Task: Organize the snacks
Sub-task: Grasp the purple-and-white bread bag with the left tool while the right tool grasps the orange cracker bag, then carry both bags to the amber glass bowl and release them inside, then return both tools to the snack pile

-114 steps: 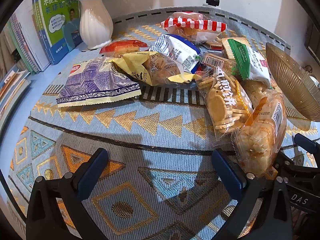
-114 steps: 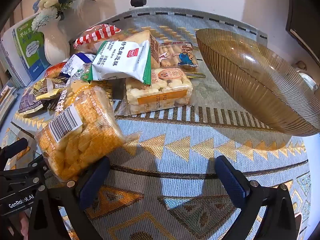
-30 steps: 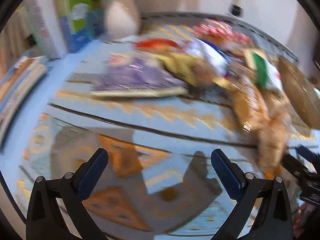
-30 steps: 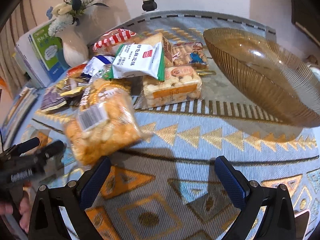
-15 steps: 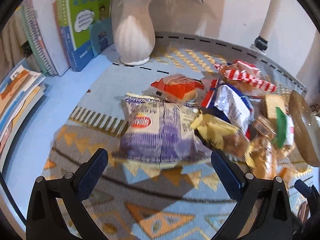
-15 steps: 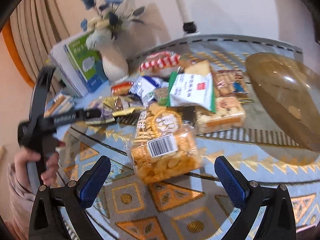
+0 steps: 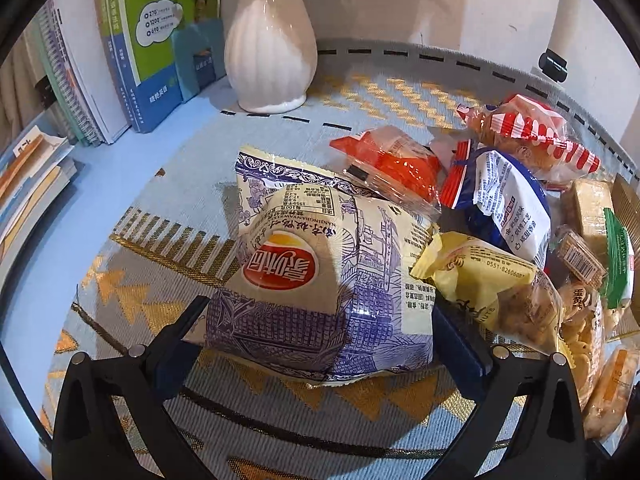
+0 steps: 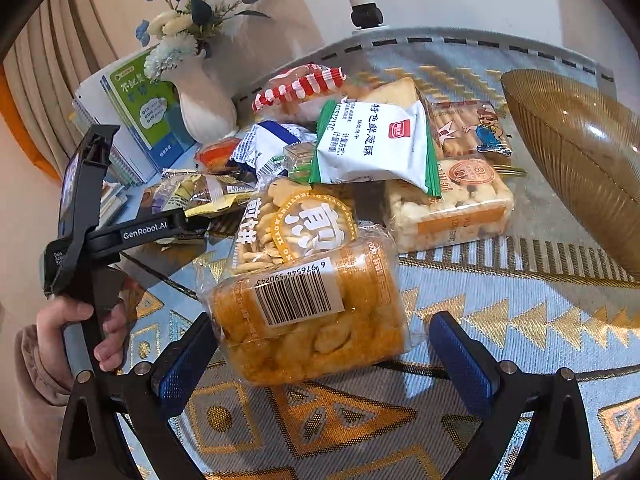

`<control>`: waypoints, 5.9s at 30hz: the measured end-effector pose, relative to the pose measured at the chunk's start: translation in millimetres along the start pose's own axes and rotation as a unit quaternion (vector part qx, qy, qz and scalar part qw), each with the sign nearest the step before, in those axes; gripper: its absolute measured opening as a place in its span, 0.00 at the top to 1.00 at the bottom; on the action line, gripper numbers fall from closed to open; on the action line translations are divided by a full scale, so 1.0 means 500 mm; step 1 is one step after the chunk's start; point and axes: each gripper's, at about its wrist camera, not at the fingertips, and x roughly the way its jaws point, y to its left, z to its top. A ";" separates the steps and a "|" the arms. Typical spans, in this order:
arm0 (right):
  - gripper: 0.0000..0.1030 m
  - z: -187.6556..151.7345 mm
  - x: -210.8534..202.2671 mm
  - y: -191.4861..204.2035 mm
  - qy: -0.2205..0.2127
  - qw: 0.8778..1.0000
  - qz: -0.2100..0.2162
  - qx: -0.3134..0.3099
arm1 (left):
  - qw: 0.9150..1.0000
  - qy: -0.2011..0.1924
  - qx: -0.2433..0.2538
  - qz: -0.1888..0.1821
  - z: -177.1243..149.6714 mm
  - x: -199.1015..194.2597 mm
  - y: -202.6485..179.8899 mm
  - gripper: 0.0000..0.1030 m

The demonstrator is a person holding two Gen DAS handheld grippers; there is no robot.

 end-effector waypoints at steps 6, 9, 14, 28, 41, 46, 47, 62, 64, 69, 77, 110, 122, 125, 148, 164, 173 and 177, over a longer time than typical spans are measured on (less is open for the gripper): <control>0.00 0.003 -0.001 0.000 0.000 1.000 0.000 0.000 | 1.000 0.000 0.000 0.000 0.000 0.001 -0.002 0.00; 0.00 0.003 -0.002 -0.001 -0.001 1.000 -0.001 -0.002 | 1.000 0.000 0.000 0.000 -0.001 0.001 -0.002 0.00; 0.00 -0.002 -0.002 0.003 -0.002 1.000 -0.001 -0.008 | 1.000 0.000 -0.001 -0.001 -0.001 0.001 -0.001 0.00; 0.26 -0.024 -0.054 0.007 -0.067 0.996 0.061 -0.024 | 0.996 -0.045 -0.031 -0.067 -0.007 -0.035 0.027 0.39; 0.26 -0.038 -0.113 -0.007 -0.114 0.991 0.074 0.004 | 0.986 -0.121 -0.071 -0.095 -0.031 -0.125 0.071 0.43; 0.26 -0.021 -0.186 -0.023 -0.144 0.985 0.093 0.024 | 0.981 -0.143 -0.054 -0.119 -0.015 -0.198 0.044 0.43; 0.26 -0.011 -0.203 -0.025 -0.150 0.984 0.095 0.024 | 0.980 -0.146 -0.050 -0.127 -0.009 -0.211 0.034 0.43; 0.26 0.172 -0.309 -0.249 -0.160 0.984 0.034 0.072 | 0.957 -0.135 0.041 -0.254 0.087 -0.268 -0.358 0.43; 0.26 0.184 -0.298 -0.289 -0.147 0.986 0.015 0.080 | 0.953 -0.126 0.052 -0.269 0.088 -0.258 -0.409 0.43; 0.25 0.189 -0.263 -0.373 -0.122 0.986 0.002 0.110 | 0.952 -0.096 0.087 -0.278 0.077 -0.212 -0.531 0.38; 0.02 0.182 -0.241 -0.465 -0.112 0.979 -0.022 0.168 | 0.962 -0.055 0.107 -0.246 0.081 -0.160 -0.573 0.09; 0.00 0.177 -0.143 -0.050 -0.061 0.997 0.022 0.043 | 0.995 -0.070 0.024 -0.071 0.125 -0.165 -0.138 0.07; 0.00 0.094 0.019 0.010 0.005 0.998 0.041 0.044 | 0.996 -0.014 0.019 -0.083 0.067 -0.061 -0.084 0.07; 0.00 0.081 0.051 0.011 0.029 0.998 0.035 0.035 | 0.995 0.002 0.019 -0.096 0.055 -0.036 -0.089 0.07; 0.00 0.066 0.126 0.078 0.029 0.989 -0.116 -0.082 | 0.996 -0.011 0.028 -0.082 0.024 -0.009 -0.100 0.00; 0.00 0.067 0.131 0.086 0.031 0.989 -0.115 -0.085 | 0.996 -0.012 0.028 -0.082 0.025 -0.009 -0.099 0.00; 0.00 0.067 0.129 0.085 0.033 0.989 -0.115 -0.085 | 0.996 -0.012 0.028 -0.082 0.024 -0.010 -0.101 0.00; 0.00 0.067 0.129 0.086 0.033 0.989 -0.115 -0.085 | 0.996 -0.012 0.027 -0.082 0.024 -0.010 -0.100 0.00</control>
